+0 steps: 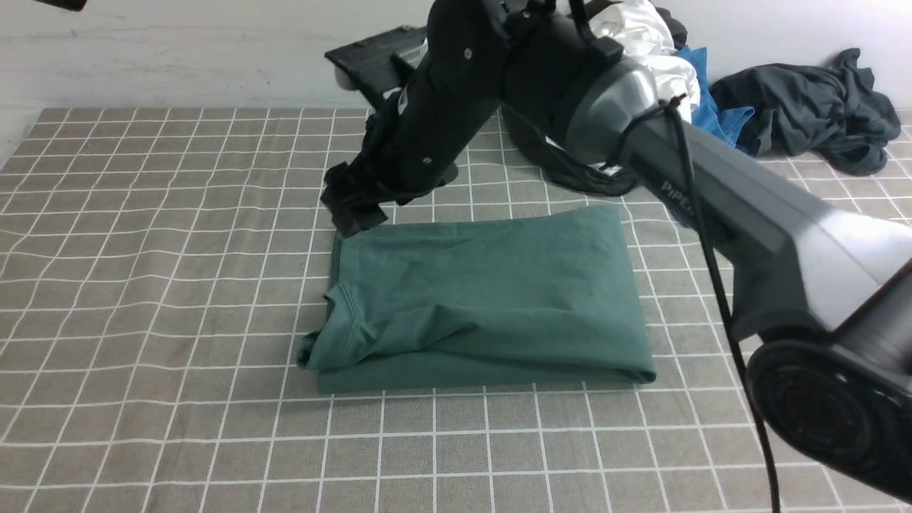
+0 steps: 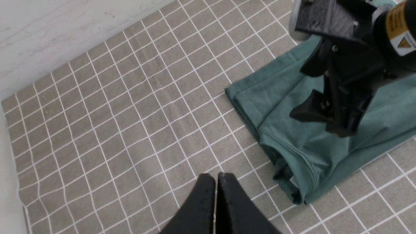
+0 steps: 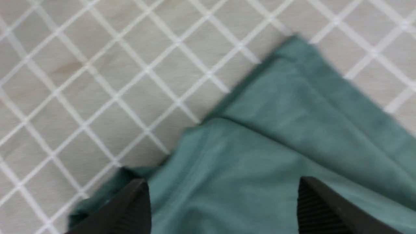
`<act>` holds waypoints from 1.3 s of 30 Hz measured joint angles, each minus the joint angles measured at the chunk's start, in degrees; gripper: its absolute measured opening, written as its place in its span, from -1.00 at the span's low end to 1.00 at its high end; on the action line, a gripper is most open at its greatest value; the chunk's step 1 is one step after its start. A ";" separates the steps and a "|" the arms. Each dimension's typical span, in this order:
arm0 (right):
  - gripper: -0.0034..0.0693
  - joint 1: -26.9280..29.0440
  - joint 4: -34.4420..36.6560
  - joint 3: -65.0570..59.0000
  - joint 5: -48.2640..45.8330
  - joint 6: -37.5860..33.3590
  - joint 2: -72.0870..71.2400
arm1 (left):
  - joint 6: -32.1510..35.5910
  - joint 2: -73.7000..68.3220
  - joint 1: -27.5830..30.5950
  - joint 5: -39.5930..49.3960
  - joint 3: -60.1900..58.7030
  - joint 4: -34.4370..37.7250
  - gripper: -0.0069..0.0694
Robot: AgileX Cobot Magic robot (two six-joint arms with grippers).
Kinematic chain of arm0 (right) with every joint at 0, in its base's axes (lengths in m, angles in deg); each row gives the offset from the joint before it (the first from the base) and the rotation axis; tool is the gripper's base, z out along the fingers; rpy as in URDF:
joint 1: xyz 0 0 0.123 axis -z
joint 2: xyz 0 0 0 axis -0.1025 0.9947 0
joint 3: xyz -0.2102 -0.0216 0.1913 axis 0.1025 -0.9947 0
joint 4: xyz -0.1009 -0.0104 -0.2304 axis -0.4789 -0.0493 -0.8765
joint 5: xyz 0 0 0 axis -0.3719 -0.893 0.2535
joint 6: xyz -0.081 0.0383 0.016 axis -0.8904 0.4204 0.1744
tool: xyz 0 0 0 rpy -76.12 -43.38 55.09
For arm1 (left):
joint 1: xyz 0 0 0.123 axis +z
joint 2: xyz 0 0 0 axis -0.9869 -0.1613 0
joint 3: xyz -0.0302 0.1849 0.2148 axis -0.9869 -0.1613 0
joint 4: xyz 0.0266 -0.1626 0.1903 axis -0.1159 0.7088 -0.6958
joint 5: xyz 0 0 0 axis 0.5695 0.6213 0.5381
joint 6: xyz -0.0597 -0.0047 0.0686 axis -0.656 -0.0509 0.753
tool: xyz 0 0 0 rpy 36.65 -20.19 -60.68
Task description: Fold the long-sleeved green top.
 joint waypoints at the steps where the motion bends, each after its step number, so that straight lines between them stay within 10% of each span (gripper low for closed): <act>1: 0.64 0.06 -0.54 -0.06 -0.01 0.33 -0.17 | 0.00 0.00 0.00 0.00 0.00 0.07 -0.84; 19: -0.06 -1.20 4.81 -19.59 0.06 -4.34 -1.54 | -2.33 9.93 0.00 -0.19 -9.27 0.11 -0.84; 28: -0.07 -0.10 3.68 -20.53 0.06 -4.40 -15.09 | -6.96 31.42 0.00 -7.88 -34.77 -2.62 -0.84; 39: -0.36 -0.10 3.46 -50.99 3.90 -7.84 -47.80 | -19.91 61.45 0.00 -22.45 -68.78 -7.45 -0.84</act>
